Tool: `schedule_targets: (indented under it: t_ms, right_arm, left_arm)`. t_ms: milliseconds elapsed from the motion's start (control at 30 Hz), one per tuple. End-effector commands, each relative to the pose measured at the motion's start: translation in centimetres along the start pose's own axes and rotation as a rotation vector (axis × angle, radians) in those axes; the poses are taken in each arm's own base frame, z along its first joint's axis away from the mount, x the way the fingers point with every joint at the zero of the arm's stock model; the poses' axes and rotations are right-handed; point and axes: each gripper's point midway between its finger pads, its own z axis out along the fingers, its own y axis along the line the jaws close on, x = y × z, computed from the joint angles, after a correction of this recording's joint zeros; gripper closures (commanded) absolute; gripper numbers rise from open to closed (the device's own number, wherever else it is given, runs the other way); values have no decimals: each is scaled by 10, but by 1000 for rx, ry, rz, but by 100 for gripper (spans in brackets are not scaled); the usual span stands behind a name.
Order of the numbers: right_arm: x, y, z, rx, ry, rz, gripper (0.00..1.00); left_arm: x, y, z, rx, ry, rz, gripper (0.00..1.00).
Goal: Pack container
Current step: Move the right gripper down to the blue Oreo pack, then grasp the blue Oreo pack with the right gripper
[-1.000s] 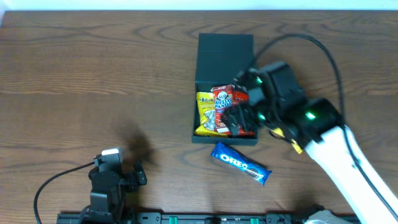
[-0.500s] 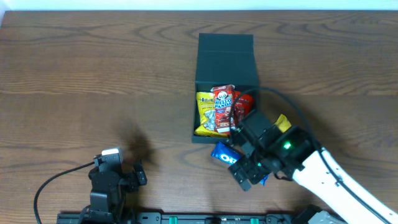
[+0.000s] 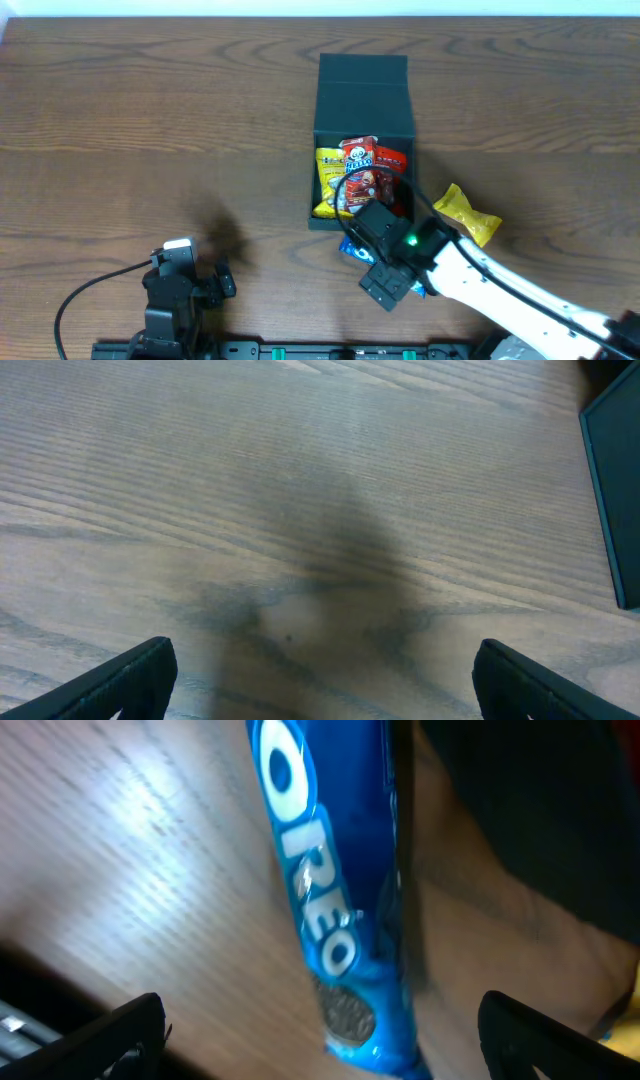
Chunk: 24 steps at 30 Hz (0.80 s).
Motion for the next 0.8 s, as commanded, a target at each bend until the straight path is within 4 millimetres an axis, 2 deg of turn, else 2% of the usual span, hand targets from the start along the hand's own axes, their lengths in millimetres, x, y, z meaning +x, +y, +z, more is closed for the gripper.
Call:
schedule_targets:
  t_ms: [0, 167, 367, 600, 767]
  right_arm:
    - [-3, -5, 8, 44, 16, -84, 1]
    - [-15, -7, 21, 62, 9, -140, 1]
    - [-16, -10, 32, 60, 38, -171, 1]
    - [-28, -10, 38, 55, -6, -160, 1]
    - [-28, 0, 43, -2, -24, -159, 1]
  left_arm:
    - [15, 4, -1, -16, 58, 15, 5]
    - [15, 4, -1, -16, 58, 15, 5]
    - [15, 4, -1, -16, 58, 15, 5]
    - [15, 4, -1, -16, 58, 15, 5]
    - [15, 4, -1, -16, 58, 15, 5]
